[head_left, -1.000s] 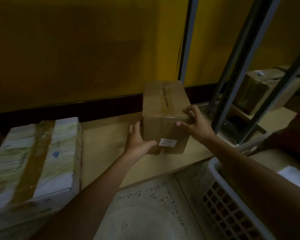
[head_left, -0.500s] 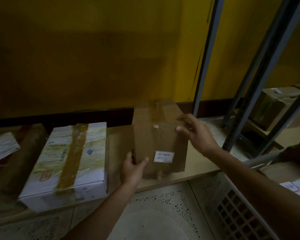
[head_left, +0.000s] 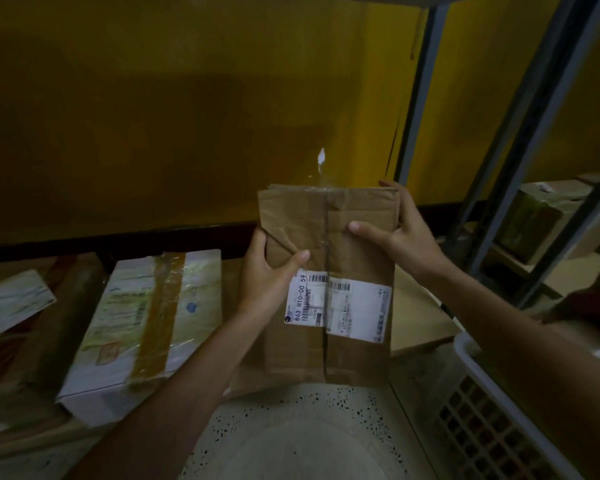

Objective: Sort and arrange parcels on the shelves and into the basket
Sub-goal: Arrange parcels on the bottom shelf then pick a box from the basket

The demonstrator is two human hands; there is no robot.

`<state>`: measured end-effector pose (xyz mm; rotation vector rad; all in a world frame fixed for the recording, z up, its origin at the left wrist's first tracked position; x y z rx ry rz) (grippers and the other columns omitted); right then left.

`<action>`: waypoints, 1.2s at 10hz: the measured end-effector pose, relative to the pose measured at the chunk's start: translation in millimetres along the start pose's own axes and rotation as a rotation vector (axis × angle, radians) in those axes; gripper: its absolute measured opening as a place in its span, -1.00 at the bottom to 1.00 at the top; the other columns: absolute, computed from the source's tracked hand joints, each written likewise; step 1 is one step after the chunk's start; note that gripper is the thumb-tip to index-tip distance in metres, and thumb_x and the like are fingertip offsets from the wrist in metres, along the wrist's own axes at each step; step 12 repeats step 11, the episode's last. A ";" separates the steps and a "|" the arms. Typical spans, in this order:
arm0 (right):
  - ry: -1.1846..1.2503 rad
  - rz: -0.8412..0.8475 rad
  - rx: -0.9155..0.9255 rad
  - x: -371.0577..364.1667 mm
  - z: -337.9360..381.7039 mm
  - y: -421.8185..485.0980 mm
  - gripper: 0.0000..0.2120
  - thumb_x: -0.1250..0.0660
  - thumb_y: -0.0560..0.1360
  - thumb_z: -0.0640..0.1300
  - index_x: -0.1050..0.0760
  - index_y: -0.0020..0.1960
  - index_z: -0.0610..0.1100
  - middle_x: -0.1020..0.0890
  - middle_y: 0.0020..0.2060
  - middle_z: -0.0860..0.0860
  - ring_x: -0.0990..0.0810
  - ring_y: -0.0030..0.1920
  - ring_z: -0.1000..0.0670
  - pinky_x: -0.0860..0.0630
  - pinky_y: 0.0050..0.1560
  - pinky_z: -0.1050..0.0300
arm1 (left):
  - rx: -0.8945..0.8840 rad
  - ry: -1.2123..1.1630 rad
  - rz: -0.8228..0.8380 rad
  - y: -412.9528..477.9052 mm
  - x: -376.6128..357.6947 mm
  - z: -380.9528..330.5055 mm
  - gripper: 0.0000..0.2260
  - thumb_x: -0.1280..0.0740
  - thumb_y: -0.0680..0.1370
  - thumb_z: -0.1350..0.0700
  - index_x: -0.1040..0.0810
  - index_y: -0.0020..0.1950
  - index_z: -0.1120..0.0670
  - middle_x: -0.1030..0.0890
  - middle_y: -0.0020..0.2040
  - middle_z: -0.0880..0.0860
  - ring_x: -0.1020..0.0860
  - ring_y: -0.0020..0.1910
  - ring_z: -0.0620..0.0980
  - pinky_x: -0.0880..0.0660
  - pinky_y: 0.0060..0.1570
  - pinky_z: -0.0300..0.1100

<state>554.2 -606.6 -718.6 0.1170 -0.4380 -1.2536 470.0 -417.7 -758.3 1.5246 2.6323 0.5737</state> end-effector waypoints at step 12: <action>-0.548 0.119 -0.355 -39.2 -103.8 3.7 -0.48 -0.16 0.56 0.13 -0.15 0.49 0.10 -0.45 0.33 -0.12 -0.51 0.16 -0.07 -0.44 0.06 0.09 | 0.355 0.050 0.055 -46.1 4.8 90.5 -0.54 -0.37 0.45 -0.01 -0.36 0.32 -0.14 -0.56 0.04 -0.15 -0.50 -0.13 -0.29 -0.41 -0.31 -0.36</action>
Point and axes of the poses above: each hand's wrist, its own y-axis towards the middle knuckle, its own x-axis out of the back of the hand, z = x × y, the point moved 10 cm from there along y, towards the middle knuckle
